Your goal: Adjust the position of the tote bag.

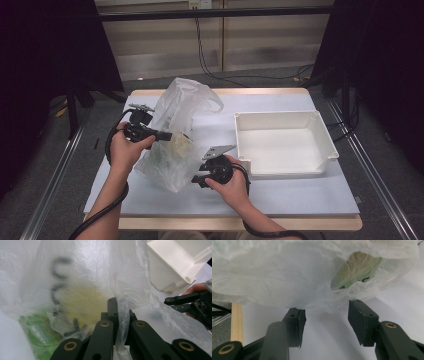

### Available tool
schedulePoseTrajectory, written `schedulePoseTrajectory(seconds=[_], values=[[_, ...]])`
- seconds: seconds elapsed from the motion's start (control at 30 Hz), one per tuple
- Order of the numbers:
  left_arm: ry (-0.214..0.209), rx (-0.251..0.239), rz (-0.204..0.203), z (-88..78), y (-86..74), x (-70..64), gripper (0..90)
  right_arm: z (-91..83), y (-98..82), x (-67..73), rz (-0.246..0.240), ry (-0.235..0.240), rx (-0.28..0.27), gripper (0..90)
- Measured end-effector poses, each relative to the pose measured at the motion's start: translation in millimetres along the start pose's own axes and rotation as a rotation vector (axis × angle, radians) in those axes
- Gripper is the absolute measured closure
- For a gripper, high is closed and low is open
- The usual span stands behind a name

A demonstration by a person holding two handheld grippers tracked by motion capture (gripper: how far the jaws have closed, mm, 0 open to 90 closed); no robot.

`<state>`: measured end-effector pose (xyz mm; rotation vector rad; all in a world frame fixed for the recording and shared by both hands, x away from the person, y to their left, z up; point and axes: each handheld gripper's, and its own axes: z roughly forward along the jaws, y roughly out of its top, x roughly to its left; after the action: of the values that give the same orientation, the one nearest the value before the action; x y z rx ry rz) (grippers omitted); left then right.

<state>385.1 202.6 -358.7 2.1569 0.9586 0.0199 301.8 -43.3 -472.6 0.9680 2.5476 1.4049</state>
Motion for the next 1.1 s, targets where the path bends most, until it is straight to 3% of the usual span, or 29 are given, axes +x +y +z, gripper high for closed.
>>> schedulePoseTrajectory(seconds=[0.13,0.23,0.27,0.4,0.63,0.83,0.9,0.97,1.0,1.1], values=[[0.031,0.006,-0.010,-2.2,0.1,6.4,90.0,-2.7,0.1,1.5,-0.003,0.002,0.000,47.8],[0.076,0.038,-0.010,-3.5,-3.0,16.0,90.0,-4.8,-0.2,2.3,-0.012,0.004,0.001,46.7],[0.087,0.035,-0.027,-2.8,-5.1,19.7,90.0,-5.1,-0.4,2.3,-0.011,0.007,0.000,46.4],[0.106,0.056,-0.052,-0.9,-12.8,33.5,90.0,-5.9,-0.8,0.6,-0.013,0.011,0.003,46.3],[0.114,0.026,-0.091,0.2,-19.5,42.9,87.9,3.5,-0.9,-1.3,0.001,0.013,0.013,50.3],[0.100,0.016,-0.102,3.0,-15.4,35.9,60.4,21.9,4.6,7.8,-0.013,0.062,0.022,64.1],[0.089,-0.004,-0.125,2.3,-13.8,32.2,50.9,27.6,7.4,11.8,-0.018,0.079,0.020,68.6],[0.100,-0.001,-0.095,1.4,-13.0,28.6,45.0,33.2,10.7,15.9,-0.016,0.092,0.014,73.5],[0.108,-0.014,-0.105,1.7,-12.8,26.0,41.6,36.2,12.4,18.4,-0.019,0.103,0.013,75.0],[0.108,-0.006,-0.078,-1.9,-13.0,24.8,40.0,45.9,17.9,28.9,-0.035,0.129,0.009,75.2]])
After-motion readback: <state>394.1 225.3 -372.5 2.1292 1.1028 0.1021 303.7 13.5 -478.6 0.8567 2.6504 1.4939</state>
